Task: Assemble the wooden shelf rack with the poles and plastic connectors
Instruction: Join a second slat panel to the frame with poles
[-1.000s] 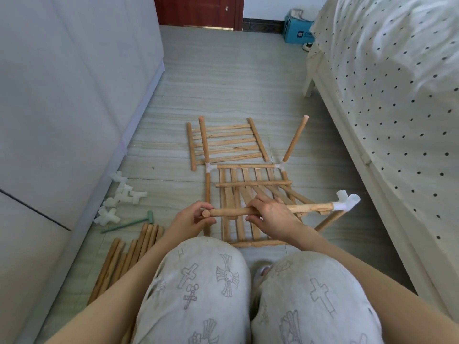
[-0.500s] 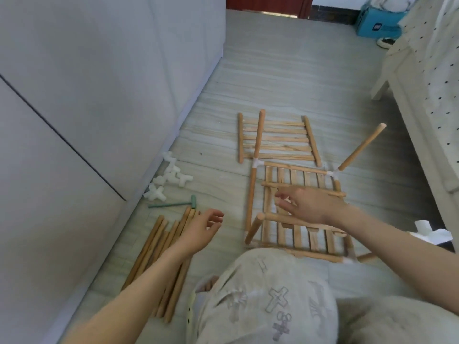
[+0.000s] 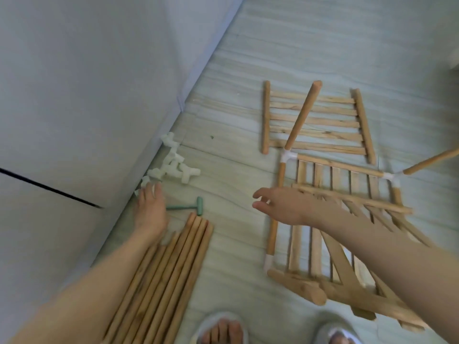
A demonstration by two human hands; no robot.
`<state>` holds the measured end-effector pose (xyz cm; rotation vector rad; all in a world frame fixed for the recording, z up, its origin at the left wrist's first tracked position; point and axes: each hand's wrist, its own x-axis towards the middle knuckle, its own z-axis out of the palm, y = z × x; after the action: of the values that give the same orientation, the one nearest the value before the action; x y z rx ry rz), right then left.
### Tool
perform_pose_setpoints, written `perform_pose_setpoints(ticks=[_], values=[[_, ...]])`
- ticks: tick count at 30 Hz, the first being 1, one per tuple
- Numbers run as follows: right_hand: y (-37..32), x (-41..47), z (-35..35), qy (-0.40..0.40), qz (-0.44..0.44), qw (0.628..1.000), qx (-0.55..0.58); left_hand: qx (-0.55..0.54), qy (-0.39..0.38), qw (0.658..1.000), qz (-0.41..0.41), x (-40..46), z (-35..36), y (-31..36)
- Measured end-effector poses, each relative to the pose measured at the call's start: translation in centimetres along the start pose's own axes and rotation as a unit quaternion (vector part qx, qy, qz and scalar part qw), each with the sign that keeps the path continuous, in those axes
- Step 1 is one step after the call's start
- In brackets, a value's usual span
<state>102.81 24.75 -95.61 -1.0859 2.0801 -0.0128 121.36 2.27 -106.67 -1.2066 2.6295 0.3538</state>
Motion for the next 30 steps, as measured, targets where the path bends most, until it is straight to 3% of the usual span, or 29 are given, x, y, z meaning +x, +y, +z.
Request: perform_pose_setpoints(ticks=[5,11,15,20,22,25,27,30], values=[[1.8,0.1,0.5,0.011,0.009,0.999,0.047,0.067,0.050,0.997,0.001,2.5,0.7,0.2],[2.8,-1.3,0.8,0.019,0.032,0.997,0.062,0.171,0.030,0.984,-0.023,2.7,0.8,1.5],[2.8,-2.2,0.6,0.038,0.037,0.998,0.043,0.241,0.014,0.970,0.035,1.7,0.9,1.3],[2.0,-3.5,-0.3,0.045,0.026,0.998,0.042,0.226,0.014,0.969,0.098,0.6,1.2,0.5],[1.6,-4.1,-0.9,0.037,0.024,0.998,0.040,0.147,0.035,0.980,0.129,0.2,0.5,1.1],[0.7,-5.5,-2.4,0.025,0.031,0.999,0.031,-0.138,0.062,0.979,0.138,-1.2,-2.5,3.8],[-0.1,-7.0,-3.6,0.024,0.037,0.998,0.043,-0.319,0.069,0.938,0.116,-3.0,-5.3,6.3],[-1.4,-10.2,-5.0,0.051,0.034,0.996,0.070,-0.501,0.056,0.859,0.089,-6.4,-9.7,10.0]])
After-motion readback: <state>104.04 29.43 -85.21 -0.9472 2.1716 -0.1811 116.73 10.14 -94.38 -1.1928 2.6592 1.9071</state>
